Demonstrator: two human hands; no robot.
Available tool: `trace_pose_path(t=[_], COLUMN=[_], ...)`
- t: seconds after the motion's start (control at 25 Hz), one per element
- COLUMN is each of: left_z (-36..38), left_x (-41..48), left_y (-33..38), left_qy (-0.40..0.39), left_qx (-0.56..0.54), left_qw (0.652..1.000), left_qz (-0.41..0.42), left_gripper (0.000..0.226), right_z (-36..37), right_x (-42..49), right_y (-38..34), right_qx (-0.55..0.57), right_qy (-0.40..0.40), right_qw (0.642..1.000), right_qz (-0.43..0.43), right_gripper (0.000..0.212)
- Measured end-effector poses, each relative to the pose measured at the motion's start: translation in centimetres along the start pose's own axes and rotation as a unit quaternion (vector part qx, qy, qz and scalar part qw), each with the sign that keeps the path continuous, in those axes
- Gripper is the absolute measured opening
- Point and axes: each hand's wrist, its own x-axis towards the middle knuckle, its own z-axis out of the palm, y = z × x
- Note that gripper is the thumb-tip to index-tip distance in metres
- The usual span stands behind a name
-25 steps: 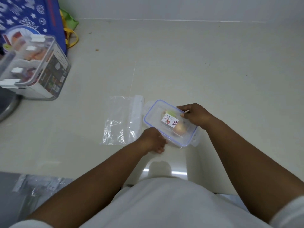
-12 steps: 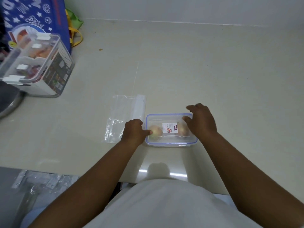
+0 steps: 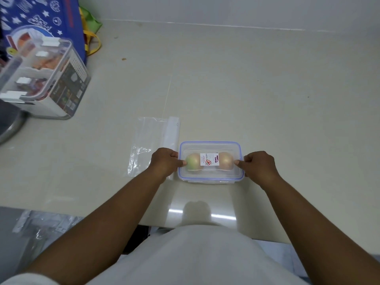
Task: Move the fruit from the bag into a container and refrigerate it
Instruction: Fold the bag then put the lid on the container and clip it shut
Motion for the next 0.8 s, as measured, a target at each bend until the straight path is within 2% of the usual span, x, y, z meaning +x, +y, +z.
trace_pose_path(t=[0.2, 0.32, 0.8], left_z=[-0.1, 0.1, 0.1], left_x=[0.1, -0.1, 0.6], left_y=[-0.2, -0.1, 0.0], left_qy=[-0.012, -0.008, -0.006], left_qx=[-0.008, 0.001, 0.018], left_qw=[1.000, 1.000, 0.999], left_qz=[0.001, 0.003, 0.033], left_gripper=[0.035, 0.033, 0.037], right_z=[0.3, 0.4, 0.9], right_x=[-0.2, -0.3, -0.5], right_y=[0.5, 0.6, 0.7], right_qx=[0.084, 0.114, 0.132], right_qy=[0.003, 0.002, 0.015], right_qw=[0.996, 0.993, 0.990], right_qz=[0.023, 0.034, 0.037], right_gripper=[0.034, 0.034, 0.035])
